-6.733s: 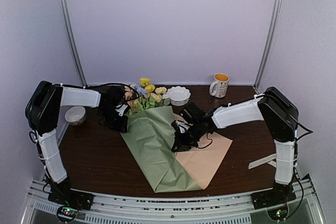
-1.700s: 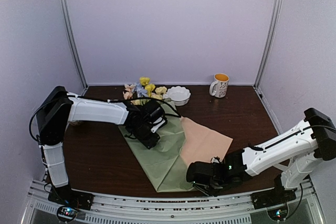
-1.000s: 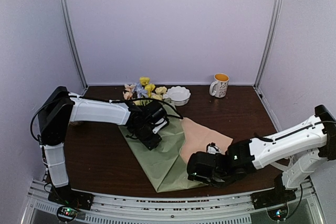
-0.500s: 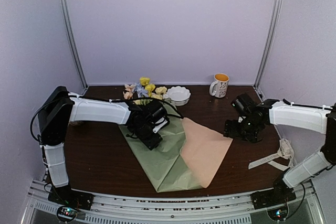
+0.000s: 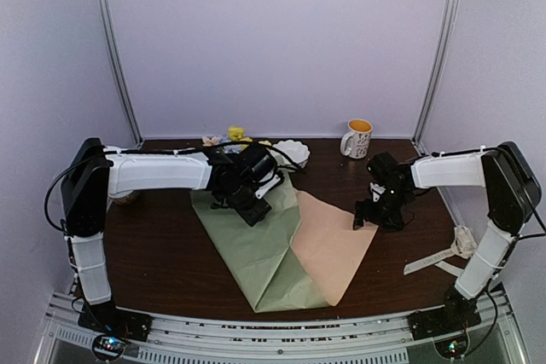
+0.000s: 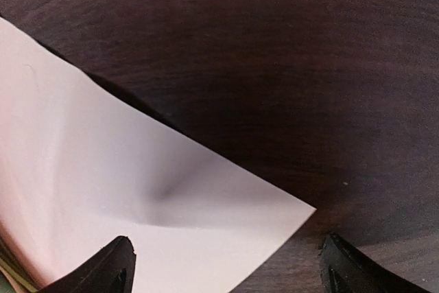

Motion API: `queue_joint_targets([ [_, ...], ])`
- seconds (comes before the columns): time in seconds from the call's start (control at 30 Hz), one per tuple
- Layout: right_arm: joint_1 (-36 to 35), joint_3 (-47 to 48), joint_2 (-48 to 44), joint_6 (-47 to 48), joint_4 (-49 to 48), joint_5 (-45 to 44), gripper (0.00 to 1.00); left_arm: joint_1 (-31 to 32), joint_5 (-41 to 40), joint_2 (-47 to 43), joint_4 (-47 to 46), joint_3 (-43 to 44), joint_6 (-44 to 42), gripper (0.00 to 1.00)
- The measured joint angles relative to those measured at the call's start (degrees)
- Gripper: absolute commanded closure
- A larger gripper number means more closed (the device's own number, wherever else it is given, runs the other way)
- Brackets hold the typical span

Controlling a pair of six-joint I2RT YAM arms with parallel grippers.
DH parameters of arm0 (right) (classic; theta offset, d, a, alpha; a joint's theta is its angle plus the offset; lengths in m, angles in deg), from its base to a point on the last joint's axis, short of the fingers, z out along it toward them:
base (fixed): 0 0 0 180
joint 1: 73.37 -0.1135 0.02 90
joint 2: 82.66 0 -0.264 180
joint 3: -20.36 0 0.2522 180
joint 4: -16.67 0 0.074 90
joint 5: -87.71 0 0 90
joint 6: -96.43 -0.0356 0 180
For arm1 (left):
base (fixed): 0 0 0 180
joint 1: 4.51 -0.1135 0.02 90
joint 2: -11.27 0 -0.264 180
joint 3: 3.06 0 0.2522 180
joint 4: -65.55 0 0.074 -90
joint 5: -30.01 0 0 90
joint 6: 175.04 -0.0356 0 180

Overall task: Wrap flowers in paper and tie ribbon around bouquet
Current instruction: Pick up the two-thirds-folded wrapping paper from the center of the board, then fold the two-thirds-folded wrapping paper at the center of the board.

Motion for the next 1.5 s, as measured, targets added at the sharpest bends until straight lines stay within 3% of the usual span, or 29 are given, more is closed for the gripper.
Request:
queue_joint_targets([
  [0.2,0.04,-0.63,0.00,-1.86,-7.56,8.79,0.08,0.00,-0.35,5.09,0.02,7.96,-3.06,0.41],
  [0.47,-1.07,-1.75,0.13,-5.86,-13.73,17.00,0.15,0.00,1.20,11.74,0.37,9.07,-4.52,0.41],
  [0.57,-1.97,-1.75,0.13,-7.02,-14.95,18.64,0.31,0.00,2.16,13.35,0.31,9.07,-4.57,0.41],
  [0.83,-4.33,-2.25,-1.27,-11.06,-17.77,20.37,0.99,0.09,3.39,13.44,-0.15,9.05,-4.57,0.41],
  [1.17,-12.52,4.59,-2.34,-14.93,-19.89,23.04,1.00,-0.02,6.32,13.29,-3.13,7.45,-4.44,0.41],
  [1.5,-18.21,3.28,-2.10,-27.12,-36.50,24.35,1.00,-3.82,18.62,8.17,-14.99,-2.12,0.66,0.41],
])
